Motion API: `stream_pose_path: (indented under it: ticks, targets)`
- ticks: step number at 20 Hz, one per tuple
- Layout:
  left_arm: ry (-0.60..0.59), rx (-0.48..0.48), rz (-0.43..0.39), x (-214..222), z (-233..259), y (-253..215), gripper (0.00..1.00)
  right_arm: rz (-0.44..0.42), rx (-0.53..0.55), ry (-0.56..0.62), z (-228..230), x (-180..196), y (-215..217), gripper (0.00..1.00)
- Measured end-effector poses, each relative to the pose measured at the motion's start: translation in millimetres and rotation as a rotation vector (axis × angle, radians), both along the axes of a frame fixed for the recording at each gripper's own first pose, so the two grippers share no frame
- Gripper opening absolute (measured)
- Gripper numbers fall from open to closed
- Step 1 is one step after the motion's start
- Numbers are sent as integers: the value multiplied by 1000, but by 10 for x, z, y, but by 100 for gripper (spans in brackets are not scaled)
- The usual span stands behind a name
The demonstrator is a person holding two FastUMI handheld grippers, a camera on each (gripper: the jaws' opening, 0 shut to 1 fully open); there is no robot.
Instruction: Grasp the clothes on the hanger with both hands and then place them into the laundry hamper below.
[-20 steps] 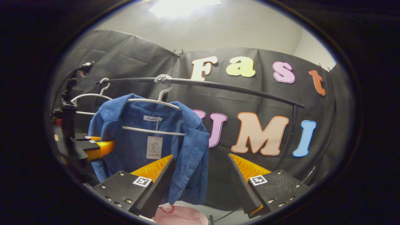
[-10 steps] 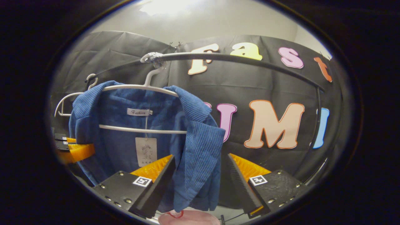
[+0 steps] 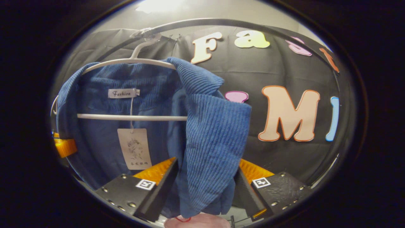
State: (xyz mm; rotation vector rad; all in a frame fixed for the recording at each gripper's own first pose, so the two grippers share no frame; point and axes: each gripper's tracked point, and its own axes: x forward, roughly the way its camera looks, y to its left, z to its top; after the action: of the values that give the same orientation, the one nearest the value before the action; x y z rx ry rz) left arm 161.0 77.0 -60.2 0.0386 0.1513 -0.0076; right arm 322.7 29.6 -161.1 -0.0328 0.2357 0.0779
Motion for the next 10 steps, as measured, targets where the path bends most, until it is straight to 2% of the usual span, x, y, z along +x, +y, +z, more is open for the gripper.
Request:
stream_pose_path:
  ticks: [1,6,10]
  targets:
    - [0,2,2,-6,7,1,5,4,-4,11,-58,30,-2,88]
    - [-2,9,25,-58,40,31,5,21,38,83,-176,80,-17,14]
    - [-1,20,25,-116,78,31,5,-19,27,69,-54,14,-163,13]
